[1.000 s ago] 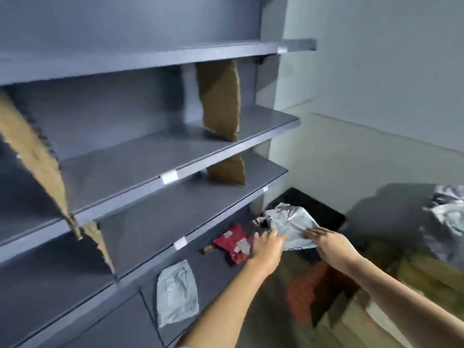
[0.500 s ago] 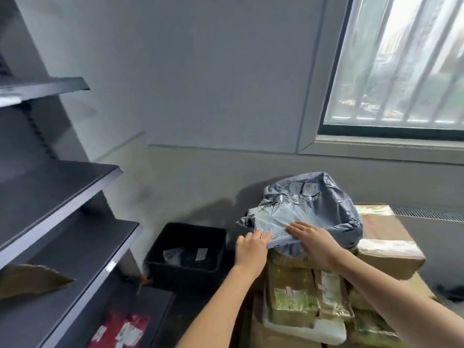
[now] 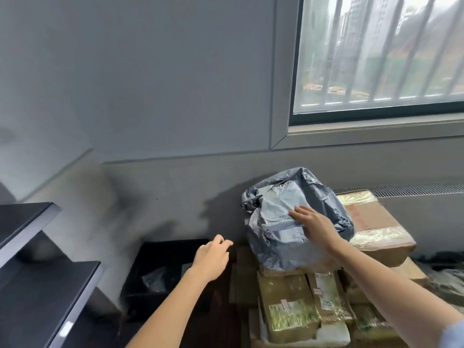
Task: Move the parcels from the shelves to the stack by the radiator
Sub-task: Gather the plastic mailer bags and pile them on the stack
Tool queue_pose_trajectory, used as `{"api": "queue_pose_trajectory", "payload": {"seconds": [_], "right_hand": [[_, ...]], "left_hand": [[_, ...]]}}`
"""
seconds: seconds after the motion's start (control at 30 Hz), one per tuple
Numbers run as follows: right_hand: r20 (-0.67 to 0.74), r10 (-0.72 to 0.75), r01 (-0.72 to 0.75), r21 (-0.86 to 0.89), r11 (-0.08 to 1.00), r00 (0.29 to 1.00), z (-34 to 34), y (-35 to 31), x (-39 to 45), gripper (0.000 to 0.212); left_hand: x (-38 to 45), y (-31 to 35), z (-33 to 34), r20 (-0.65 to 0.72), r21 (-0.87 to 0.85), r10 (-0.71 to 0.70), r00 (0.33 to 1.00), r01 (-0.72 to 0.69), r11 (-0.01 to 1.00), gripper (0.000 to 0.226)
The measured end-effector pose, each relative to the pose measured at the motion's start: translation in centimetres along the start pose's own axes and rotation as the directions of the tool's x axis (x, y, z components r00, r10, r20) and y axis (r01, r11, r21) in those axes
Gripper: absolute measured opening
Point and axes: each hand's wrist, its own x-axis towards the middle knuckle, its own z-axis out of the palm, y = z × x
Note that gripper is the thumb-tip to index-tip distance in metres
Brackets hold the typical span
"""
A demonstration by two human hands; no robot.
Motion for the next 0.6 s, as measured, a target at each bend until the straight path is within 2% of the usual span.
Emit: {"api": "queue_pose_trajectory", "payload": {"seconds": [0.17,0.3,0.37,0.4,0.43,0.47,0.5,0.53,0.6], "right_hand": [[-0.054,-0.035,0.034,-0.033,0.999,0.998,1.9,5.1,3.8,0.05],[-0.01,-0.087,0.085,-0.1,0.991,0.996,2.9,7.3,5.6,0.042],[0.203,-0.025,0.077,-0.255,0.964,0.979,3.0,7.5,6.2,0.039],[0.352,0.046,0.082,-0.341,0.936,0.935,2.8,7.3,6.3,0.037],[0.5,0.097,0.128,-0.398,0.909,0.861,2.8,7.0,6.7,0.036],[0.591,0.136,0.152,-0.412,0.898,0.795,2.8,6.7,7.0,0.036],[0.627,0.145,0.16,-0.405,0.9,0.766,2.7,6.2,7.3,0.037],[0.619,0.106,0.183,-0.386,0.904,0.778,2.8,5.4,7.9,0.038],[0.512,-0.05,0.233,-0.301,0.925,0.857,3.3,2.7,8.5,0.032]], "left_hand": [[0.9,-0.6,0.1,0.067,-0.025,-0.15,0.986,0.152,0.988,0.038],[0.6,1.1,0.9,0.115,-0.06,-0.264,0.958,0.272,0.96,0.037],[0.0,2.0,1.5,0.12,-0.088,-0.33,0.936,0.341,0.936,0.036],[-0.2,2.2,1.7,0.113,-0.096,-0.345,0.932,0.356,0.93,0.036],[-1.1,2.7,2.4,0.119,-0.116,-0.39,0.913,0.403,0.908,0.036],[-1.8,3.2,2.9,0.137,-0.124,-0.419,0.898,0.435,0.892,0.036],[-2.4,3.6,3.4,0.163,-0.126,-0.427,0.89,0.448,0.885,0.037],[-3.6,4.0,4.2,0.2,-0.135,-0.458,0.866,0.487,0.863,0.037],[-6.2,4.7,5.6,0.278,-0.145,-0.522,0.806,0.572,0.807,0.038]]}}
